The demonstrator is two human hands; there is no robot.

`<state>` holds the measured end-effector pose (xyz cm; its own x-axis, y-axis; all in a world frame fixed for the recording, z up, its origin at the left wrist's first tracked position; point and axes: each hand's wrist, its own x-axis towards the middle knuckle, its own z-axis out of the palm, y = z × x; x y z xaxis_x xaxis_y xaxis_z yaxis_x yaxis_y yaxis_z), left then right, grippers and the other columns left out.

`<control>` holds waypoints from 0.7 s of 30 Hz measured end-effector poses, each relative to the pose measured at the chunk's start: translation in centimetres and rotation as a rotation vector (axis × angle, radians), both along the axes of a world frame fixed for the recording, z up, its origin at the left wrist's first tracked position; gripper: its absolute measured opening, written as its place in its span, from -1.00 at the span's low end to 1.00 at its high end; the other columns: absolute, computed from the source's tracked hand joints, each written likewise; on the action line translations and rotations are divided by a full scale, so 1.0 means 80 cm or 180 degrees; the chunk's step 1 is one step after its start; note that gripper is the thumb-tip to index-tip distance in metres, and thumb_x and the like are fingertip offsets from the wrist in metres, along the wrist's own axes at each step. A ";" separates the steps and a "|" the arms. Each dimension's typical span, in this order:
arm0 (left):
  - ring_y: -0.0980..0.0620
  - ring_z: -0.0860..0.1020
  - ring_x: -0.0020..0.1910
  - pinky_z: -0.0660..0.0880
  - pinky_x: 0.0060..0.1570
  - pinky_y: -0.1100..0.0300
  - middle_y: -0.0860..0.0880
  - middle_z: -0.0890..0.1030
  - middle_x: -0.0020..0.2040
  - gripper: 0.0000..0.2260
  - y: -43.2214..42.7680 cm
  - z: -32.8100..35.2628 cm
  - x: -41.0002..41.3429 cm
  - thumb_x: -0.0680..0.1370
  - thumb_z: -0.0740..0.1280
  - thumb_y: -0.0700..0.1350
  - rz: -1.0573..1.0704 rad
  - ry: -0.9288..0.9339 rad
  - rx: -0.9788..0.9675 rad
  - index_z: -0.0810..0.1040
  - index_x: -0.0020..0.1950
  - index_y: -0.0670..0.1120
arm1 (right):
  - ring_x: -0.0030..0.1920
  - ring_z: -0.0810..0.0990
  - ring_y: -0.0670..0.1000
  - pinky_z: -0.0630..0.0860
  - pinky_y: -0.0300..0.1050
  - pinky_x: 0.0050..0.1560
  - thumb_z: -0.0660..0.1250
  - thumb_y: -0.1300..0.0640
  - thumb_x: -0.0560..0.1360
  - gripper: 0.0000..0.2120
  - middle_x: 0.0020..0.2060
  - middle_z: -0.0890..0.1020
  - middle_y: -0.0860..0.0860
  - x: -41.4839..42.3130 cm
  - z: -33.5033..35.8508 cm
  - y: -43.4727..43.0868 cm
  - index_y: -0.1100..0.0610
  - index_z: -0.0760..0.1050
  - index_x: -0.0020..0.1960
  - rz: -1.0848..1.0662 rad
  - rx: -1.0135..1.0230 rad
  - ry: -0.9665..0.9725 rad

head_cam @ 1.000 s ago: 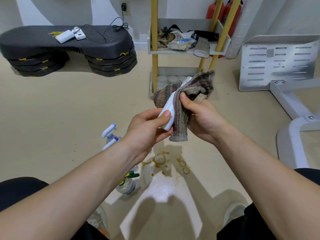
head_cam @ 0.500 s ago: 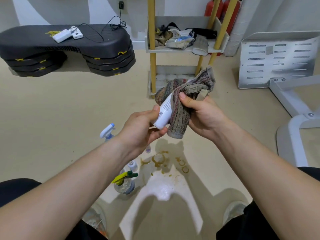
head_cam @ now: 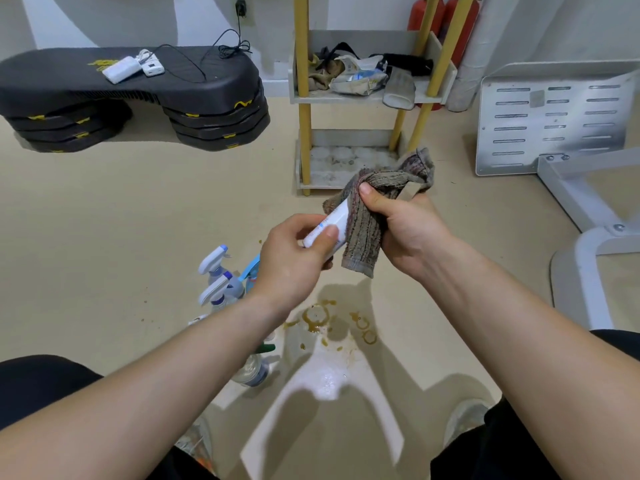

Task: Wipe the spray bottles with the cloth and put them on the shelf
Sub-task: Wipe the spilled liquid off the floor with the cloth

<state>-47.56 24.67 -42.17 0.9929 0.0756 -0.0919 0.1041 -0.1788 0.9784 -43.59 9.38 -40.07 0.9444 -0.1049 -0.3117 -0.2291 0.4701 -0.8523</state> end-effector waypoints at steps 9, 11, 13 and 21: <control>0.02 0.47 -0.45 0.49 -0.47 0.29 -0.19 0.60 -0.20 -0.68 0.003 0.030 0.008 0.67 0.24 0.04 -0.0417 0.1381 -0.1581 0.59 0.07 -0.20 | -0.01 0.70 0.11 0.64 0.01 0.03 0.37 0.39 0.53 -0.79 -0.01 0.70 0.15 0.003 0.012 -0.010 0.33 0.54 0.17 0.0276 -0.0131 -0.0461; -0.04 0.55 -0.36 0.56 -0.34 0.24 -0.20 0.60 -0.07 -0.81 0.003 0.022 0.006 0.61 0.37 -0.06 -0.0292 0.0708 -0.0937 0.60 0.11 -0.18 | 0.05 0.71 0.12 0.64 0.07 0.11 0.43 0.34 0.52 -0.74 0.04 0.71 0.15 0.005 0.012 -0.012 0.32 0.54 0.19 0.0076 -0.0412 -0.0329; -0.01 0.60 -0.31 0.61 -0.28 0.17 -0.09 0.62 -0.01 -0.81 0.004 0.017 0.001 0.52 0.49 -0.12 -0.0245 0.0151 -0.0075 0.58 0.09 -0.08 | 0.05 0.71 0.11 0.62 0.13 0.18 0.49 0.25 0.49 -0.77 0.04 0.72 0.10 0.004 0.012 -0.012 0.21 0.57 0.13 -0.0015 -0.0980 -0.0187; -0.02 0.58 -0.19 0.68 -0.10 0.07 -0.07 0.55 -0.05 -0.79 -0.009 0.004 -0.013 0.57 0.42 -0.19 -0.0938 0.1281 -0.0056 0.56 0.19 -0.08 | 0.07 0.58 0.27 0.43 0.01 -0.17 0.22 -0.02 0.61 -0.76 0.10 0.61 0.14 -0.017 0.037 -0.010 -0.01 0.35 0.25 0.1599 -0.5754 -0.0775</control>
<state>-48.59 23.94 -41.89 0.8573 -0.2079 -0.4709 0.4216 -0.2412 0.8741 -44.97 8.56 -37.15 0.9877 0.1531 -0.0306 0.1435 -0.9674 -0.2089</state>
